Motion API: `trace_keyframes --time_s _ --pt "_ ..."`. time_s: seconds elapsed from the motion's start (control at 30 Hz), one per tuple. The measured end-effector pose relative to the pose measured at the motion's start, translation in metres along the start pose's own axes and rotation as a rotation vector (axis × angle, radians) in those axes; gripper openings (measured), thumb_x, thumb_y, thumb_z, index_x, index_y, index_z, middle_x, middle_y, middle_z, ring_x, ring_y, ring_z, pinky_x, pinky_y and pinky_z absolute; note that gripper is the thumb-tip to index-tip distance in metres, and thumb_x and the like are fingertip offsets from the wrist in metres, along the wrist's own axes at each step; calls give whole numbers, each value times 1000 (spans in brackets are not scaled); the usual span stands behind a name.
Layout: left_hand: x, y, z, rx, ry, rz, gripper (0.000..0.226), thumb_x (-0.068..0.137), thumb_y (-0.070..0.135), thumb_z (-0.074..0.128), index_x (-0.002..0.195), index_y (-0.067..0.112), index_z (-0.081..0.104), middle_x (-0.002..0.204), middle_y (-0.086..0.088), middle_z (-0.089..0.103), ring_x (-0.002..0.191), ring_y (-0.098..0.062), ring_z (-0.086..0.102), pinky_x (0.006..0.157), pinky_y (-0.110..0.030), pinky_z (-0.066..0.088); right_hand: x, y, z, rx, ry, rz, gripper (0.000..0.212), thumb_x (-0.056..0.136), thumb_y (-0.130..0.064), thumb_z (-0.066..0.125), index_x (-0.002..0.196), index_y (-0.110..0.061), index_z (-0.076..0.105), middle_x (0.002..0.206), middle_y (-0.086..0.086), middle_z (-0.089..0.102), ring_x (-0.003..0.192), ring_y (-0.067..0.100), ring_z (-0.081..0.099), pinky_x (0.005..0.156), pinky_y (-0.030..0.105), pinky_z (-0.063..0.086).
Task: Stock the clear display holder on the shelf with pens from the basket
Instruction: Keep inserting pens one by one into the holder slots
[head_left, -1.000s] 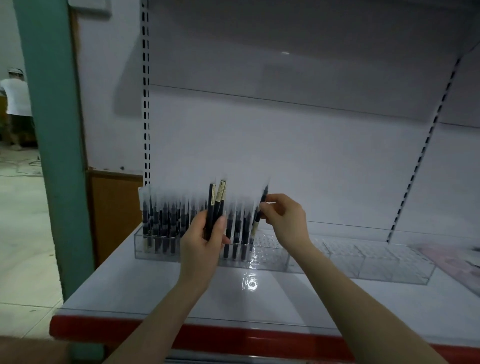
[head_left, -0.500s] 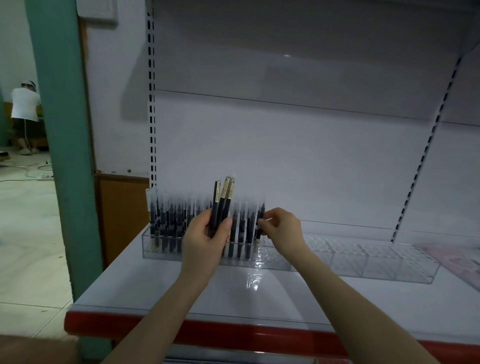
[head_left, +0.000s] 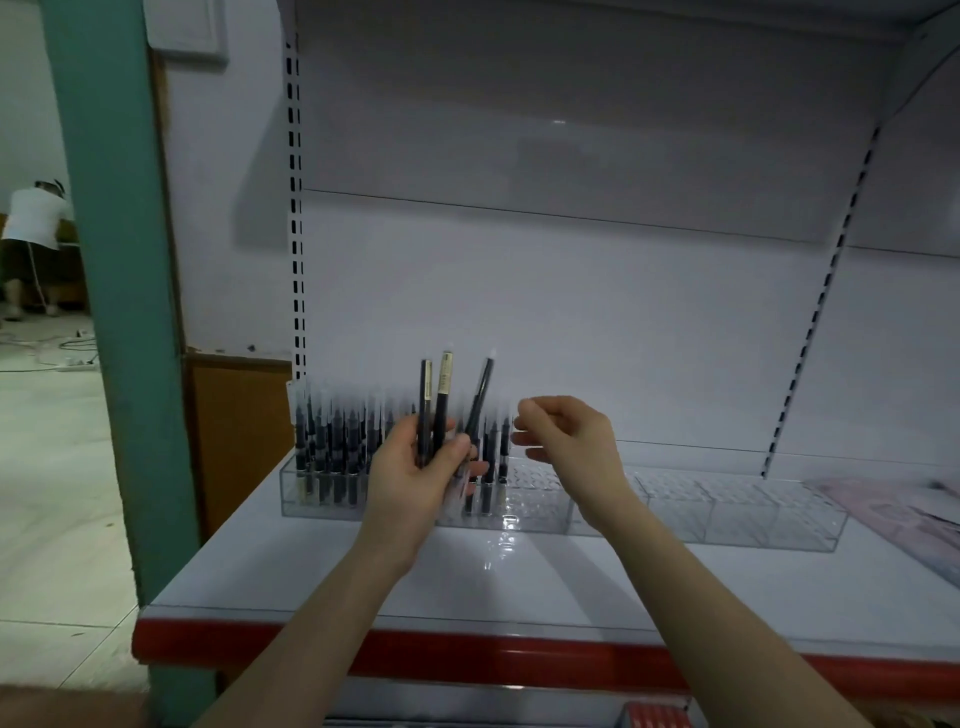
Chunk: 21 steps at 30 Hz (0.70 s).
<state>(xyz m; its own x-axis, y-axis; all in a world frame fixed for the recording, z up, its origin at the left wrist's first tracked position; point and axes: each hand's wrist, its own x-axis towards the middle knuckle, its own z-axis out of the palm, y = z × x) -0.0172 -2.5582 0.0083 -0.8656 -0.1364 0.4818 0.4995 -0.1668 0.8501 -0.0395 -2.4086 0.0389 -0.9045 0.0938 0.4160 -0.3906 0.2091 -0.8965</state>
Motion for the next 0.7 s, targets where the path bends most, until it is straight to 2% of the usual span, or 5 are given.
trace_keyframes --time_s 0.13,0.27,0.43,0.57,0.7 --pt "-8 7 12 18 -63 52 14 88 1 57 92 15 60 76 4 70 75 -13 69 71 -32 58 -14 -15 6 128 -82 25 19 85 -24 65 99 -11 64 82 3 70 74 12 67 62 20 54" --pt "-16 18 11 -31 -123 21 14 88 0 56 92 12 59 73 6 71 71 -13 70 60 -25 57 -10 -22 7 264 -40 80 22 84 -9 66 104 -1 62 81 11 68 68 15 63 59 20 52" --pt "-20 22 7 20 -150 -15 14 87 1 58 91 15 59 72 6 70 76 -17 71 57 -29 58 1 -16 3 251 51 51 27 88 -11 62 110 4 61 76 7 67 65 12 63 62 18 55" --pt "-11 28 8 13 -91 -55 15 87 2 60 92 16 59 79 -1 68 72 -16 71 46 -24 52 -2 5 -3 -245 157 -347 33 89 -11 59 123 -8 57 94 -1 61 79 -1 58 74 7 47" --pt "-7 32 15 61 -125 -66 12 89 9 59 94 20 59 83 0 69 69 -15 71 42 -20 45 -1 20 -3 -617 71 -795 28 84 -21 59 108 -9 68 103 14 58 91 8 49 76 11 43"
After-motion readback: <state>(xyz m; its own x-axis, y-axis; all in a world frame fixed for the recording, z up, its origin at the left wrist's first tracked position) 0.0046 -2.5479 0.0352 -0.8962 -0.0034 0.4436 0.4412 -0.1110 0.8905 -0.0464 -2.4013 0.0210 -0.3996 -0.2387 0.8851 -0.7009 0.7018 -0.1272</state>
